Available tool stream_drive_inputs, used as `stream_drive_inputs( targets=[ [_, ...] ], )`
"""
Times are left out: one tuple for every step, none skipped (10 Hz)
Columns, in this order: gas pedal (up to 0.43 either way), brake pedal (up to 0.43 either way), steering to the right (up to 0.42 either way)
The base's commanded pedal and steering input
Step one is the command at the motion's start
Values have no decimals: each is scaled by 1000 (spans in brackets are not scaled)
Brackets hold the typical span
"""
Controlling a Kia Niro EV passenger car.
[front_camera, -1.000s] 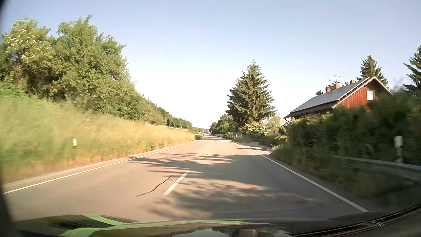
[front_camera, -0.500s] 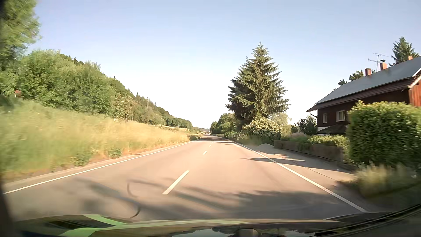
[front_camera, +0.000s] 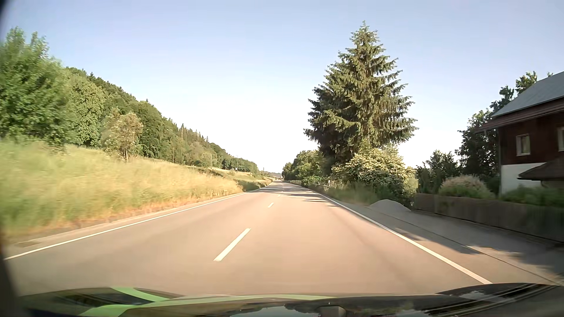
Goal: Follow the waypoints while adhering to traffic rules and regulations
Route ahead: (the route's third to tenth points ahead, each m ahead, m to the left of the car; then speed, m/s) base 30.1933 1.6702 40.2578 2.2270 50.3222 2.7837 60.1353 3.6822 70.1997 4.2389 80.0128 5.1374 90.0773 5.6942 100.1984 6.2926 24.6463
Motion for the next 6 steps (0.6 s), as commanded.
stream_drive_inputs(
  targets=[
    [319,0,-3],
    [331,0,-4],
    [331,0,-6],
    [331,0,-8],
    [331,0,-9],
    [319,0,-9]
  ],
)
